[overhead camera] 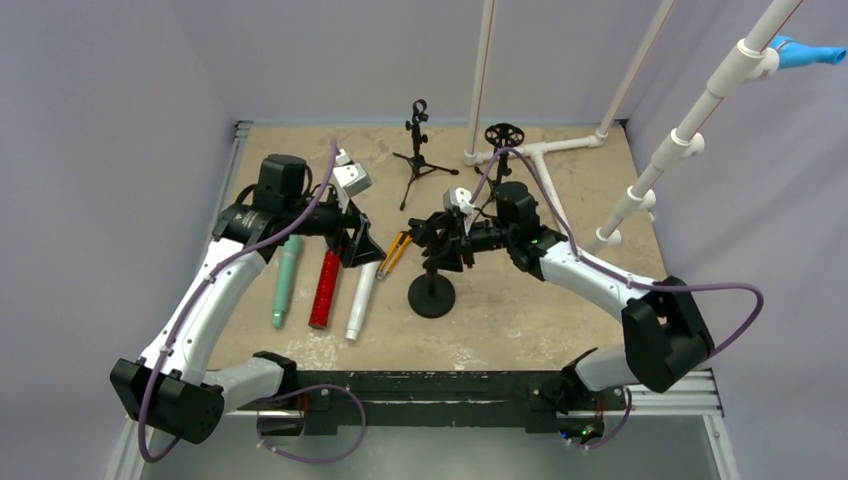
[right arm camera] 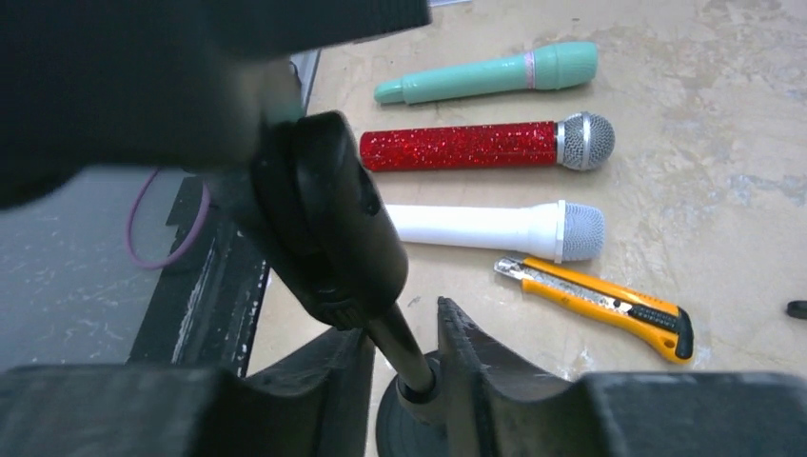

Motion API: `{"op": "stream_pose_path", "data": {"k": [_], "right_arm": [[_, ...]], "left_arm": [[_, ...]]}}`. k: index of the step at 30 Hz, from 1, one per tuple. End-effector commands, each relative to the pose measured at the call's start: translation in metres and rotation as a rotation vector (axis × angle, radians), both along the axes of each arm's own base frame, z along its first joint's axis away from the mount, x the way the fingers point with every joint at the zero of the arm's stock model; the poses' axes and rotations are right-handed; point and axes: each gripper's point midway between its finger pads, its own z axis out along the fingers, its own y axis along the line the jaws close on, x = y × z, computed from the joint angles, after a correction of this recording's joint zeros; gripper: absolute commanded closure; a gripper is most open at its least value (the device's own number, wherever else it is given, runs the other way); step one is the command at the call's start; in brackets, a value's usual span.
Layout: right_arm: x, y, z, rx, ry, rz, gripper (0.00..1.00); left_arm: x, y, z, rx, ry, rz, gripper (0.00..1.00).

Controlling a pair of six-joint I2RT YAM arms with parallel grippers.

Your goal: Remove the microphone from the stand

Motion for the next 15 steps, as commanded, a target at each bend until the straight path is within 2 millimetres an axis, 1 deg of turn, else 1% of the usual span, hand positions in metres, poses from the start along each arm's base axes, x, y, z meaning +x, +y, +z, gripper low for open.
{"op": "stream_pose_path", "data": {"k": [1,4,7,11,12,15], "right_arm": [[0.007,0.012,0.029,0.12,-0.066,-0.013,0.78],[0.004,0.012,0.037,0.135,-0.065,-0.006,0.9],[0.003,0.012,0.053,0.146,-0.034,-0.019,1.0],[0.009,0.014,0.078,0.128,0.031,-0.044,1.0],[0.013,0.015,0.091,0.123,0.035,-0.055,1.0],[0.021,0.015,0.114,0.104,0.063,-0.088,1.0]], "left_arm": [[0.007,0.0,0.008,-0.034,-0.041,-0.019,0.1],[0.009,0.002,0.007,-0.037,-0.042,-0.016,0.1],[0.008,0.002,0.003,-0.044,-0.037,-0.03,0.11],[0.007,-0.005,0.0,-0.087,0.02,-0.026,0.12],[0.006,-0.008,0.001,-0.104,0.042,-0.035,0.13],[0.003,-0.019,0.005,-0.145,0.091,-0.062,0.14]]}}
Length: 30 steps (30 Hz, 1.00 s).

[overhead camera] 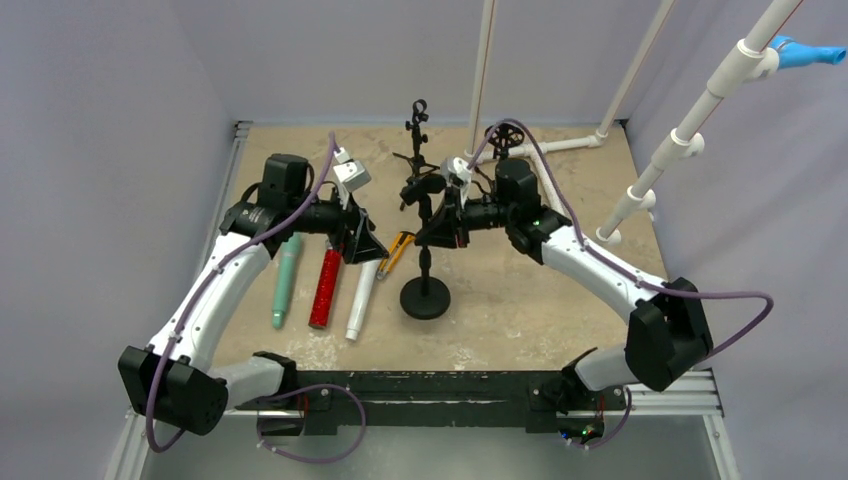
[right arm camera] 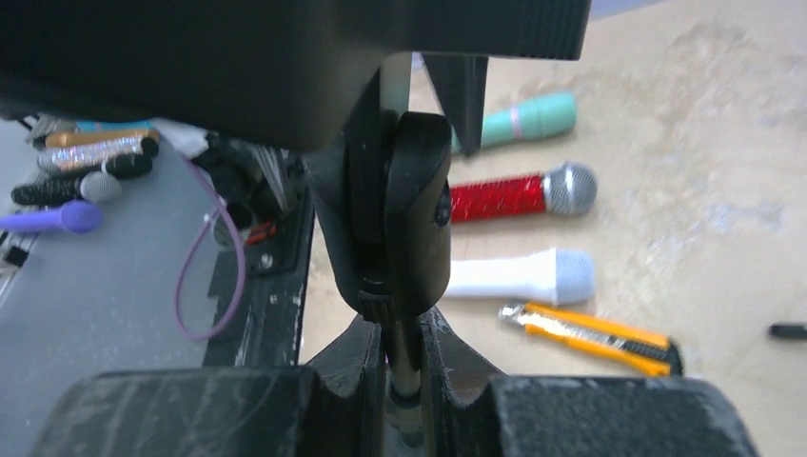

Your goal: Remove the microphone from the stand

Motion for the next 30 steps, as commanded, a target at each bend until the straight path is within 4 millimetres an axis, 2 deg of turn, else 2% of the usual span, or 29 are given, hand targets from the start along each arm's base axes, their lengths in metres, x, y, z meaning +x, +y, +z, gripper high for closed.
{"op": "stream_pose_path", "data": {"k": [1,6,11,14,20,22,24,27,30], "right_arm": [[0.015,0.004,0.084,0.067,-0.049,-0.046,1.0],[0.027,0.0,0.134,0.124,0.001,-0.086,1.0],[0.028,-0.004,0.162,0.178,0.054,-0.086,1.0],[0.028,-0.006,0.167,0.212,0.093,-0.085,1.0],[0.03,-0.012,0.175,0.295,0.146,-0.08,1.0],[0.028,-0.013,0.177,0.297,0.138,-0.074,1.0],[0.026,-0.014,0.179,0.302,0.133,-0.072,1.0],[0.025,-0.016,0.18,0.305,0.13,-0.072,1.0],[0.027,-0.017,0.179,0.307,0.128,-0.079,1.0]], "left_arm": [[-0.002,-0.021,0.015,-0.109,0.032,-0.063,0.15],[-0.002,-0.038,0.031,-0.233,0.044,-0.11,0.15],[-0.005,-0.056,0.044,-0.286,0.005,-0.158,0.17],[-0.002,-0.067,0.044,-0.285,-0.031,-0.156,0.18],[0.002,-0.089,0.033,-0.286,-0.025,-0.158,0.27],[0.002,-0.095,0.028,-0.281,-0.017,-0.161,0.34],[0.001,-0.098,0.024,-0.278,-0.001,-0.169,0.41],[-0.002,-0.098,0.02,-0.275,0.012,-0.173,0.43],[-0.004,-0.098,0.016,-0.276,0.018,-0.174,0.51]]}}
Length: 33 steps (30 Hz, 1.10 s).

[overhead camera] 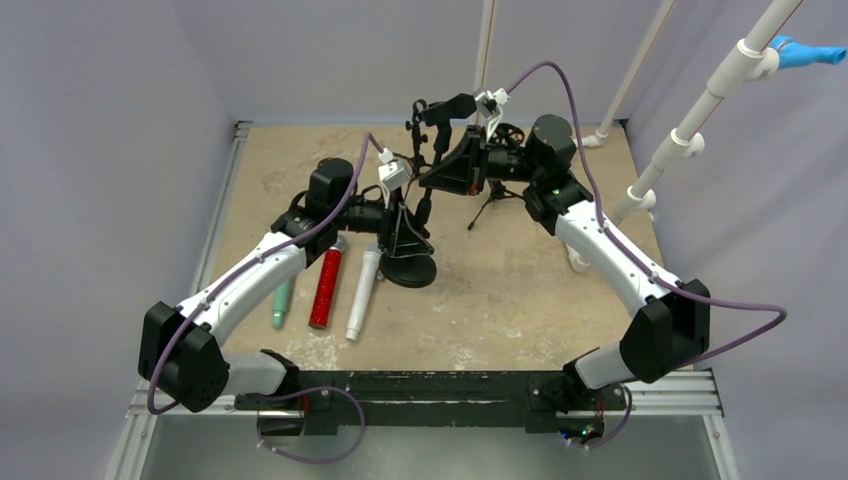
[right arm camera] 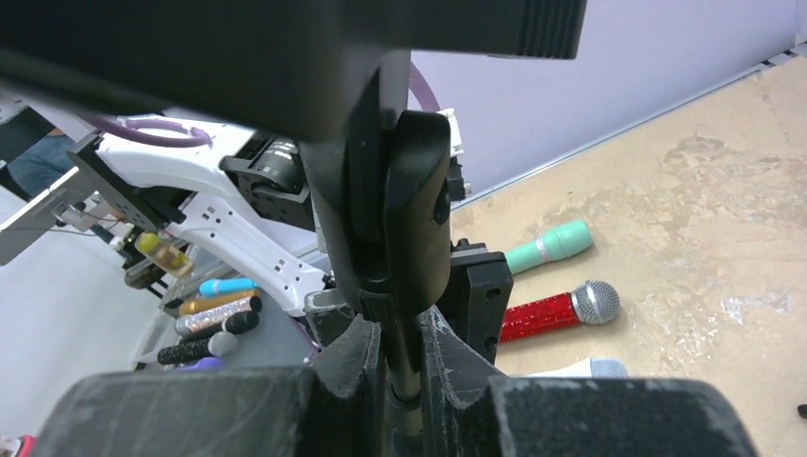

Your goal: Remove the microphone from the stand

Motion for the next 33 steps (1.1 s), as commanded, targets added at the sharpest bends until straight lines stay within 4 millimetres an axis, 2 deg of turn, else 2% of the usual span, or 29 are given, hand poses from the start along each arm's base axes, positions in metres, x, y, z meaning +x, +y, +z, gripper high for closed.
{"op": "stream_pose_path", "data": {"k": [1,6,8,9,12,15,18,27,33], "right_arm": [[-0.012,-0.007,0.031,0.065,-0.081,0.009,1.0],[-0.011,-0.008,0.03,0.061,-0.083,-0.001,1.0],[-0.008,-0.009,0.028,0.051,-0.075,-0.02,1.0],[-0.005,-0.01,0.027,0.04,-0.072,-0.04,0.95],[0.003,-0.013,0.009,-0.042,-0.054,-0.094,0.67],[0.006,-0.015,-0.01,-0.086,-0.016,-0.127,0.55],[0.006,-0.016,-0.025,-0.105,0.013,-0.14,0.52],[0.011,-0.004,-0.049,-0.135,0.073,-0.154,0.51],[0.014,0.005,-0.057,-0.141,0.089,-0.149,0.54]], "left_arm": [[-0.001,-0.002,0.008,-0.039,-0.05,-0.006,0.58],[-0.006,0.0,0.008,-0.042,-0.056,-0.015,1.0],[-0.007,0.001,0.009,-0.043,-0.059,-0.014,1.0],[-0.007,0.002,0.01,-0.046,-0.064,-0.009,1.0],[-0.003,0.003,0.016,-0.05,-0.07,0.037,1.0],[0.005,0.003,0.024,-0.043,-0.054,0.084,1.0],[0.014,0.001,0.025,-0.021,-0.027,0.109,1.0],[0.03,0.0,0.018,0.038,-0.023,0.189,1.0],[0.034,-0.002,0.013,0.072,-0.034,0.21,1.0]]}}
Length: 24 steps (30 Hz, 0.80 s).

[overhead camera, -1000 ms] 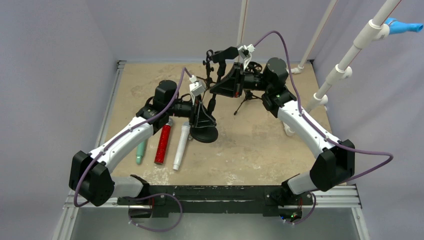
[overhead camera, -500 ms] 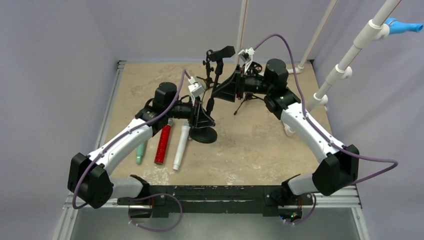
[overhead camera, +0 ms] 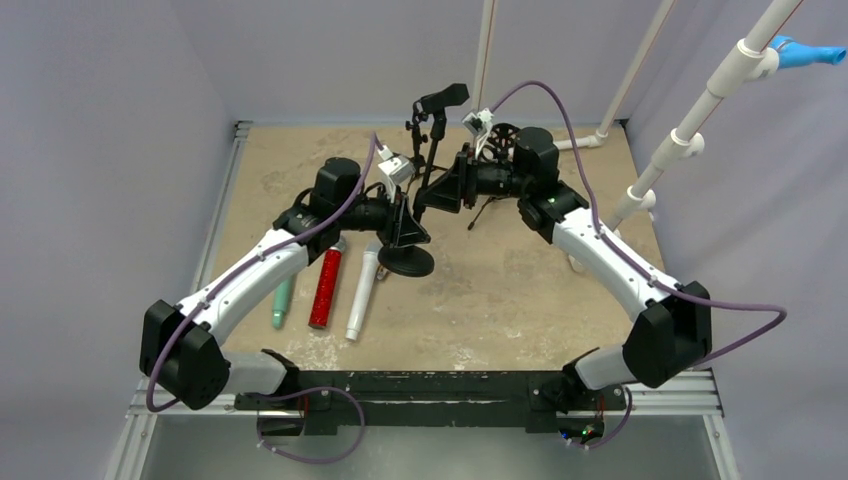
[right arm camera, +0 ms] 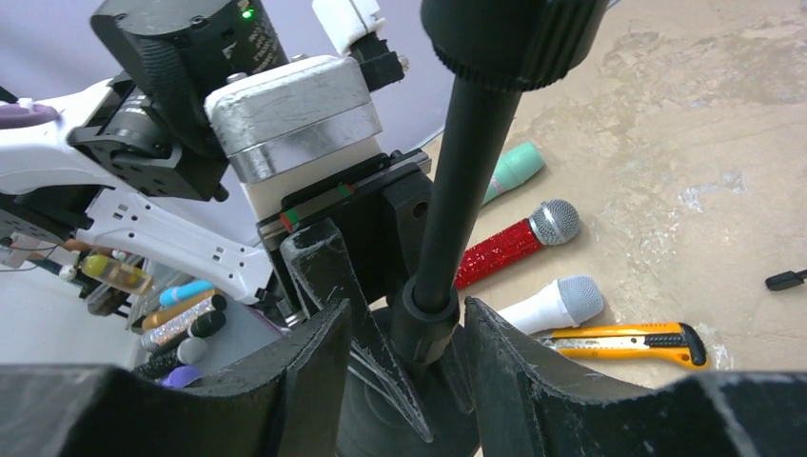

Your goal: Remove the microphone from the stand

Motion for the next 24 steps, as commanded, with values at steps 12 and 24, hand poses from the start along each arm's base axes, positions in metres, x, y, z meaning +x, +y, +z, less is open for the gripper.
{"op": "stream_pose_path", "data": {"k": [12,24], "right_arm": [[0.0,0.013,-0.012,0.018,-0.021,0.024,1.0],[-0.077,0.002,0.027,0.117,-0.302,0.6,1.0]], "left_arm": [[0.008,-0.012,0.033,-0.046,-0.114,0.007,1.0],[-0.084,-0.015,0.085,-0.424,-0.084,-0.51,1.0]]}}
